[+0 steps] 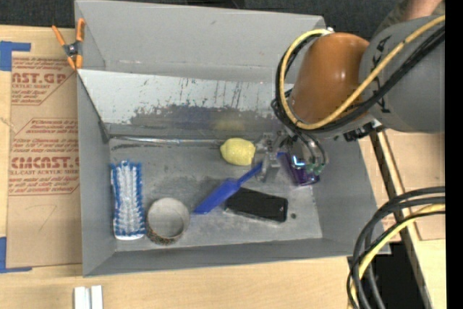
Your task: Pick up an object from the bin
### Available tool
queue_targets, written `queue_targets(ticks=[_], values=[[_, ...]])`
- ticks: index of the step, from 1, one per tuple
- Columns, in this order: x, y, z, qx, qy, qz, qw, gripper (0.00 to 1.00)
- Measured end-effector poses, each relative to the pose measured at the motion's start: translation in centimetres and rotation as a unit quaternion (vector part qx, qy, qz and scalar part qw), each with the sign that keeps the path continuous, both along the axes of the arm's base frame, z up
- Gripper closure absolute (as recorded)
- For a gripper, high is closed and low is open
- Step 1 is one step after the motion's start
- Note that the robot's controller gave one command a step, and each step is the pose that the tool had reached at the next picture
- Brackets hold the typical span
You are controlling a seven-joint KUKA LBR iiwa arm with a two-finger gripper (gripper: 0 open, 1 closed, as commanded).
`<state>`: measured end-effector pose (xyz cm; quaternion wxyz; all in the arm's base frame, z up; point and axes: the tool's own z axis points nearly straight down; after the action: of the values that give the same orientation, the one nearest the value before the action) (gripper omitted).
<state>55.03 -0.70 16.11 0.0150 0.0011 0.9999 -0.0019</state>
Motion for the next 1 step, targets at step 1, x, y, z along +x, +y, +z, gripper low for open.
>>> queue_targets(ticks=[1], values=[[-1.80,4.08,-0.42,0.004,0.0015,0.022,0.9998,1.00]])
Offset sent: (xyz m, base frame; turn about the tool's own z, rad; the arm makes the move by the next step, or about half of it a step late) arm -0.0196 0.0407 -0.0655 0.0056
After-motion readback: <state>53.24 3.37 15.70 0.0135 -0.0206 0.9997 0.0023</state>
